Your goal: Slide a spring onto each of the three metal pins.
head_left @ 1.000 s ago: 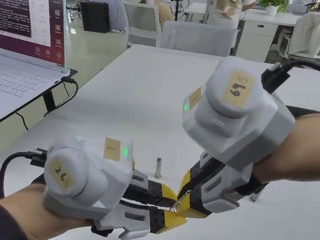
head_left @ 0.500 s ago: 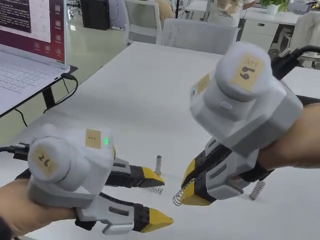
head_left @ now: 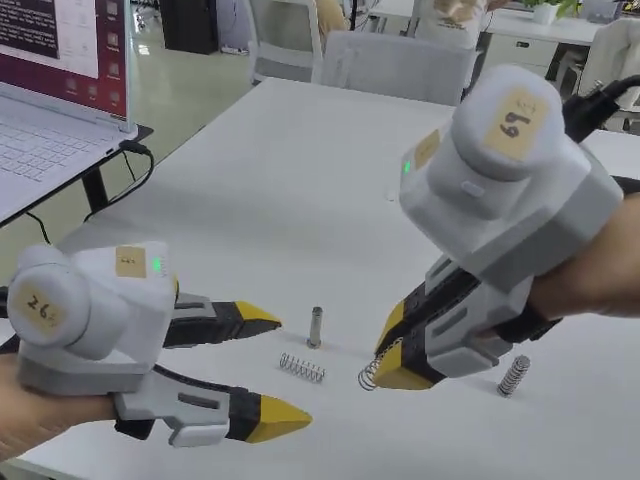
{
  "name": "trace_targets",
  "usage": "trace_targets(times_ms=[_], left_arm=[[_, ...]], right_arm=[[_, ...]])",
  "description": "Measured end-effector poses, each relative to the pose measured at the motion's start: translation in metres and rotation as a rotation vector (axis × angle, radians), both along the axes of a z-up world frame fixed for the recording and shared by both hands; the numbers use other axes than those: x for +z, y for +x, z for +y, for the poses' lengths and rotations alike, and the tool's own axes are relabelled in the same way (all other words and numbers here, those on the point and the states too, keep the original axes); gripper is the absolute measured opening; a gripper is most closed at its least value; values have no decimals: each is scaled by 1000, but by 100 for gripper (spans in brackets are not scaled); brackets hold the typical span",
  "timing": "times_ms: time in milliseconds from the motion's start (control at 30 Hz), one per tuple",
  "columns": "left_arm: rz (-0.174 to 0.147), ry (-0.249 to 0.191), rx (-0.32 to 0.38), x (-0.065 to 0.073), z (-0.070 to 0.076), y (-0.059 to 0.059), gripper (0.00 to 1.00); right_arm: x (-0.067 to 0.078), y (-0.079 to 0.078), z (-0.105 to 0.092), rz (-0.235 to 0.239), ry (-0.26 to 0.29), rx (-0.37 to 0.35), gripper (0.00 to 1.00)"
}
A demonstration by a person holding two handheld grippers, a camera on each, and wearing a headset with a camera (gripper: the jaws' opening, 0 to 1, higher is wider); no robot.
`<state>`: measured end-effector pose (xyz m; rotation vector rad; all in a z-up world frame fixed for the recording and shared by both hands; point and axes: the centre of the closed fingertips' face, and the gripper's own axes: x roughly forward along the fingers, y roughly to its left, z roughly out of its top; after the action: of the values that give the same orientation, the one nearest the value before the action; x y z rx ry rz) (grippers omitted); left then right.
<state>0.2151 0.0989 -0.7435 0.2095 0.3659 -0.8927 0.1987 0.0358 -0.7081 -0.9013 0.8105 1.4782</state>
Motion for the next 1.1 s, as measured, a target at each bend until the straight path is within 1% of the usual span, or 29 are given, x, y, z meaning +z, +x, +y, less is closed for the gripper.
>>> trace_targets(times_ms=[200,267,333,433,500,533,567,633,733,833,900,1100], left_arm=[[0,-24,43,-8,10,7,61],[-4,-38,56,-11,14,9,63],[0,-50,67,-14,17,10,65],[2,-49,76,-20,20,12,68],[12,-52,85,-23,22,14,71],[12,-53,85,-24,22,14,73],[9,-56,89,-25,23,15,74],[15,-59,96,-28,25,16,75],[23,-56,101,-32,25,17,77],[23,-55,103,-34,26,17,79],[23,-57,103,-35,26,18,80],[24,-57,103,-36,25,18,82]], right_arm=[[0,9,-7,-5,-7,-26,9],[0,13,-10,-6,-8,-36,9],[-1,17,-12,-8,-10,-46,9],[-1,21,-15,-8,-14,-58,9],[-1,25,-18,-12,-18,-68,9],[-1,27,-19,-14,-20,-72,9],[0,29,-20,-18,-21,-77,9],[1,34,-23,-16,-20,-91,9],[4,43,-27,-23,-21,-112,9],[5,60,-32,-35,-31,-142,9],[5,67,-34,-35,-33,-158,9],[-1,83,-36,-28,-63,-179,9]])
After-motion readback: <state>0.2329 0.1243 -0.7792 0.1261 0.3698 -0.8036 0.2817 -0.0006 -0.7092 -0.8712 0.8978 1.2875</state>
